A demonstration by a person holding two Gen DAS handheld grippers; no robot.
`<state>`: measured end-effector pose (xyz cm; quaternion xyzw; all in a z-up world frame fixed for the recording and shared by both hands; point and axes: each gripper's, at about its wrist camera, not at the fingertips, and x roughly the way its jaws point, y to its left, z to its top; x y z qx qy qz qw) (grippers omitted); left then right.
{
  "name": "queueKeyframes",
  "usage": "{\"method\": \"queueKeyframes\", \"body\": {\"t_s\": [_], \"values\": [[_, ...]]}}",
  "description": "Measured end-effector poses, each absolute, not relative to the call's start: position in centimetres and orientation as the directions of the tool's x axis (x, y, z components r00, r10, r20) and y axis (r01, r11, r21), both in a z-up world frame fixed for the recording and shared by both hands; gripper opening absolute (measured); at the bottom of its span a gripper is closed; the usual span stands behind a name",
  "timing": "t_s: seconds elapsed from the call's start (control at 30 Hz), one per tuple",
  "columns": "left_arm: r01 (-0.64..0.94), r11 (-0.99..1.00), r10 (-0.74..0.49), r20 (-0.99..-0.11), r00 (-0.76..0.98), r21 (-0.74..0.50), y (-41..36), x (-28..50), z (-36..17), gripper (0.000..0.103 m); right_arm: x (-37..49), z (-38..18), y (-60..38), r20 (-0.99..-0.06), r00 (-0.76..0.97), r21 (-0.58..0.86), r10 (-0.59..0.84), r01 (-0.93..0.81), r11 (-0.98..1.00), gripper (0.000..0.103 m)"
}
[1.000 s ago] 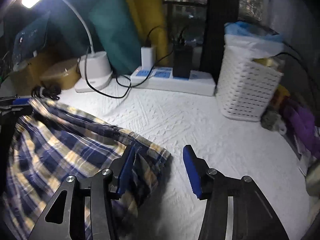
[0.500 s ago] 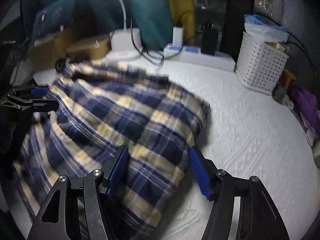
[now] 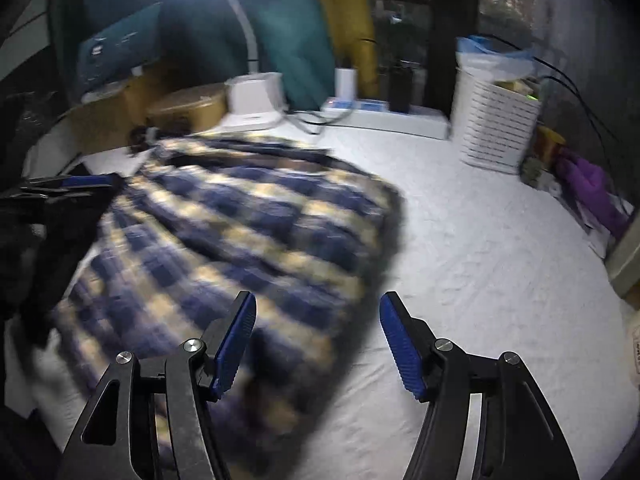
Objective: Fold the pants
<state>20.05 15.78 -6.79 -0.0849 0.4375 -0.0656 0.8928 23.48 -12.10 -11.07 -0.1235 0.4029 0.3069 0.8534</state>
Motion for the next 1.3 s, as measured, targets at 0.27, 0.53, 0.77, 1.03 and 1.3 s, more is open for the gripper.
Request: {"method": "queueKeyframes", "body": {"t_s": [0.27, 0.53, 0.77, 1.03, 1.3], "values": [[0.028, 0.983, -0.168, -0.830, 0.532, -0.182, 14.9, 20.1, -10.9, 0.081, 21.7, -13.9, -10.4, -0.813, 0.459, -0.025, 0.358, -0.642, 0.766, 0.066], [0.005, 0.989, -0.124, -0.826, 0.549, -0.146, 15.9, 19.1, -10.2, 0.081, 20.7, -14.4, -13.0, -0.823, 0.461, -0.021, 0.332, -0.609, 0.793, 0.074], [0.031, 0.987, -0.144, -0.792, 0.593, -0.156, 14.8, 16.9, -7.9, 0.081, 19.1, -12.9, -13.4, -0.801, 0.465, 0.009, 0.378, -0.621, 0.784, 0.074], [0.013, 0.989, -0.131, -0.842, 0.523, -0.145, 14.5, 16.7, -11.0, 0.080, 18.3, -14.4, -12.4, -0.820, 0.447, -0.018, 0.359, -0.645, 0.764, 0.074], [0.002, 0.988, -0.130, -0.842, 0.523, -0.152, 15.2, 15.6, -10.3, 0.080, 18.1, -14.0, -14.3, -0.819, 0.429, 0.024, 0.381, -0.638, 0.770, 0.074]]}}
